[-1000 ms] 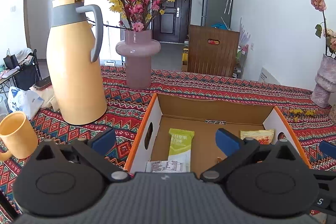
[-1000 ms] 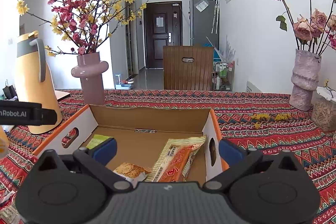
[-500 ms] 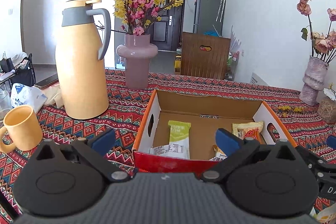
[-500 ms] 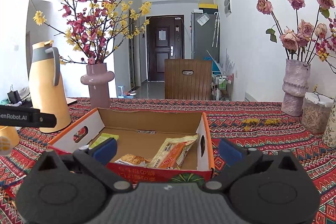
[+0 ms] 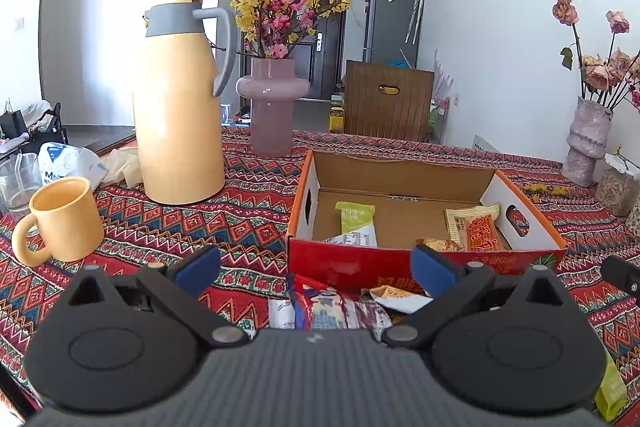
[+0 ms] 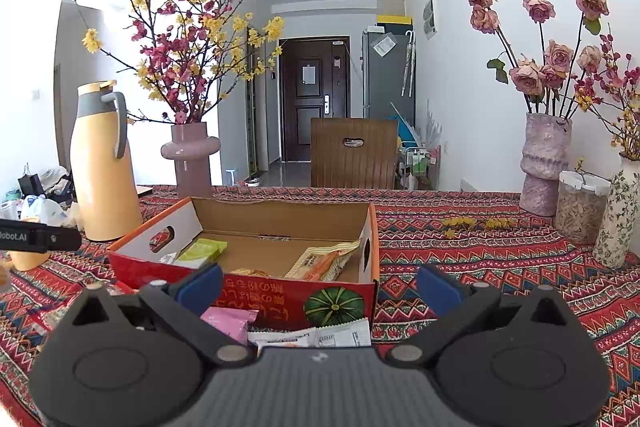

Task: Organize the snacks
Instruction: 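Withdraw both grippers from the box toward the snack pile, then grasp the white-and-lime snack bar with the right gripper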

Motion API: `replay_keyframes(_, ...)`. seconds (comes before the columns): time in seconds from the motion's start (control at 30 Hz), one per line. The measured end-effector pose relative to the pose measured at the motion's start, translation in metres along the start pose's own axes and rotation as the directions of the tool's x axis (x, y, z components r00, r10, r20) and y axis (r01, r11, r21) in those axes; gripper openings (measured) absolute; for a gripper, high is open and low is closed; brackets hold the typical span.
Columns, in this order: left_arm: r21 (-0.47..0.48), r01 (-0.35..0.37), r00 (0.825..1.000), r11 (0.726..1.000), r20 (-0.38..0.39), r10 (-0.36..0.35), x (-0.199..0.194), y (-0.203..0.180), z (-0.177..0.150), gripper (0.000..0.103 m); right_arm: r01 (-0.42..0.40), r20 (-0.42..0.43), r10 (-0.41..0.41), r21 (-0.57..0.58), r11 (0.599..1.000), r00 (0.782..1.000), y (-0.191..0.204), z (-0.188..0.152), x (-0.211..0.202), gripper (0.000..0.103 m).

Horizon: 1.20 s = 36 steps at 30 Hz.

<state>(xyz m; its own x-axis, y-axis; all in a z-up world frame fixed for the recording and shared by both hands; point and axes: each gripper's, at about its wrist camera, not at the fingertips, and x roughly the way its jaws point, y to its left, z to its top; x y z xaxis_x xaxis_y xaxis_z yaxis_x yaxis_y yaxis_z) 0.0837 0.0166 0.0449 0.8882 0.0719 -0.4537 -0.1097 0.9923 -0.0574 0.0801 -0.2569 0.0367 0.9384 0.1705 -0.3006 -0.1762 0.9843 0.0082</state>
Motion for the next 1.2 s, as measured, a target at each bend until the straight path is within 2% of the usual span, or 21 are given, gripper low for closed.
replay_keyframes(0.27, 0.003, 0.037, 0.999, 0.999, -0.001, -0.037, -0.012, 0.005, -0.024, 0.103, -0.008, -0.038, 0.010, 0.055, 0.998, 0.999, -0.007, -0.025, -0.010, 0.103)
replay_keyframes(0.43, -0.004, 0.053, 0.998, 0.999, -0.042, -0.053, -0.011, 0.010, -0.043, 0.103, 0.007, -0.077, -0.001, 0.087, 0.996, 0.997, -0.013, -0.042, -0.009, 0.103)
replay_keyframes(0.63, 0.011, 0.065, 0.998, 0.998, -0.027, -0.064, -0.022, 0.011, -0.056, 0.103, 0.019, -0.102, -0.008, 0.114, 0.993, 0.995, -0.019, -0.058, -0.014, 0.103)
replay_keyframes(0.97, 0.007, 0.049, 0.998, 0.999, -0.039, -0.049, -0.027, 0.017, -0.068, 0.103, -0.012, -0.086, 0.026, 0.154, 0.988, 0.996, -0.020, -0.064, -0.022, 0.103)
replay_keyframes(1.2, 0.000, 0.060, 0.997, 0.998, -0.038, -0.060, -0.030, 0.018, -0.071, 0.103, 0.007, -0.104, 0.007, 0.140, 0.990, 0.995, -0.020, -0.068, -0.023, 0.103)
